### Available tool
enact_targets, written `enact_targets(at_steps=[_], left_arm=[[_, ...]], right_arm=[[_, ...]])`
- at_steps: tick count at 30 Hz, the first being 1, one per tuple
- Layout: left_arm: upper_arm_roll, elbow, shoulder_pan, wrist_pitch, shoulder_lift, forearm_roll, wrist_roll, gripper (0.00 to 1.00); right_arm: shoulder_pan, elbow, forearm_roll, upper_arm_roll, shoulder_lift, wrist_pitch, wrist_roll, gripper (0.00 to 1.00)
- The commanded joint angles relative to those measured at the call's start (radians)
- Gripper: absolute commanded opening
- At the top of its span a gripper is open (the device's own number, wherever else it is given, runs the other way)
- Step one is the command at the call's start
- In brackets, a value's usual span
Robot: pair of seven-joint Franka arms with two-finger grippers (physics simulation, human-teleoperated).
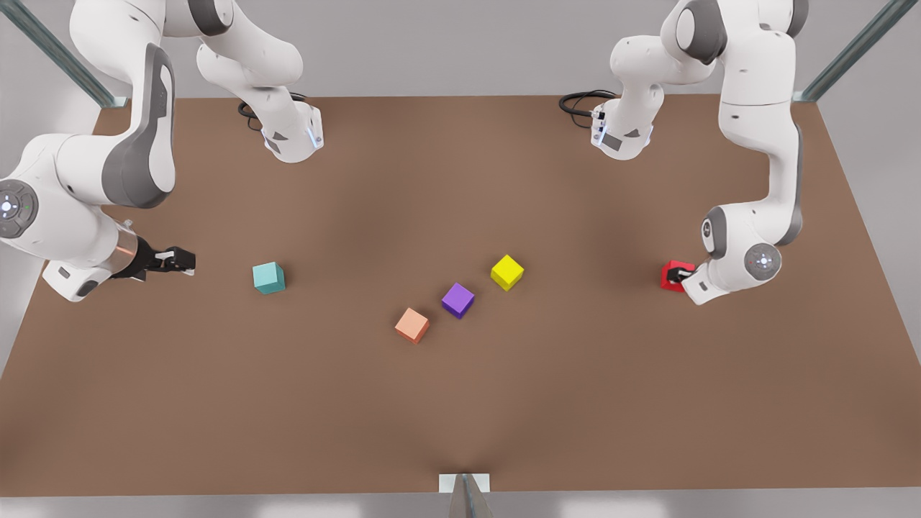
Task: Pick up red wooden cube and pass to hand red wooden cube and place in blue wooden cube
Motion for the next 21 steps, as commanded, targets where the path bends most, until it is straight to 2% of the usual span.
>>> enact_targets(at_steps=[1, 13, 21], left_arm=[[0.0, -0.002, -0.001, 0.025, 0.001, -0.023, 0.344, 1.0], [0.001, -0.013, 0.004, 0.031, 0.052, -0.023, 0.284, 1.0], [0.003, -0.066, 0.01, 0.034, 0.065, -0.021, 0.005, 1.0]], right_arm=[[0.0, -0.001, 0.001, -0.001, -0.001, 0.0, -0.007, 1.0], [0.0, -0.002, 0.007, -0.001, -0.001, -0.001, -0.007, 1.0], [0.0, -0.004, 0.007, -0.001, 0.0, -0.001, -0.007, 1.0]])
